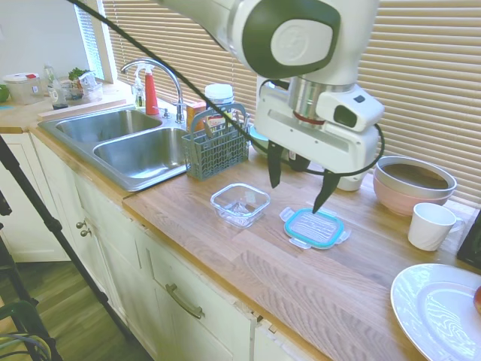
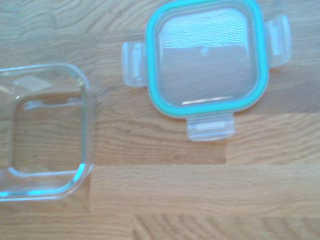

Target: Cover the lid of the food container

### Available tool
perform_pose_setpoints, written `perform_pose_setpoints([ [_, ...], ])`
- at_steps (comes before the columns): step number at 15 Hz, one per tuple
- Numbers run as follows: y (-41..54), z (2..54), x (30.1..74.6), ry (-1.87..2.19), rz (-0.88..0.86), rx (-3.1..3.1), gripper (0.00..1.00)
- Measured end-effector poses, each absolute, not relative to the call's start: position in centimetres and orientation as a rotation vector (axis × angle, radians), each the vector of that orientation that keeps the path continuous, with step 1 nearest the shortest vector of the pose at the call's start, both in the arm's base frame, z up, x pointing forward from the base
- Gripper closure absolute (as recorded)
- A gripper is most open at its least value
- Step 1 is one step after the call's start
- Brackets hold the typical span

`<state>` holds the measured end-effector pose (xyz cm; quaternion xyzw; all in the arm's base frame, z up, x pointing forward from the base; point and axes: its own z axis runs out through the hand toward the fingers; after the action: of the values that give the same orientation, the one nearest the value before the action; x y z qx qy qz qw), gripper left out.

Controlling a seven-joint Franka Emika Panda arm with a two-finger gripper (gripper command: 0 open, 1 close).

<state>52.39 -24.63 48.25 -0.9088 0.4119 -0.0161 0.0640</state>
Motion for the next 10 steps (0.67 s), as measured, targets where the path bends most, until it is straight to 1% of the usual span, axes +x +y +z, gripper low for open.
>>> perform_pose_setpoints([
  [4, -27.3, 46.8, 57.2, 1.216, -0.048, -2.771, 0.00],
  [10, -32.3, 44.4, 61.8, 1.232, 0.012, -2.757, 0.00],
])
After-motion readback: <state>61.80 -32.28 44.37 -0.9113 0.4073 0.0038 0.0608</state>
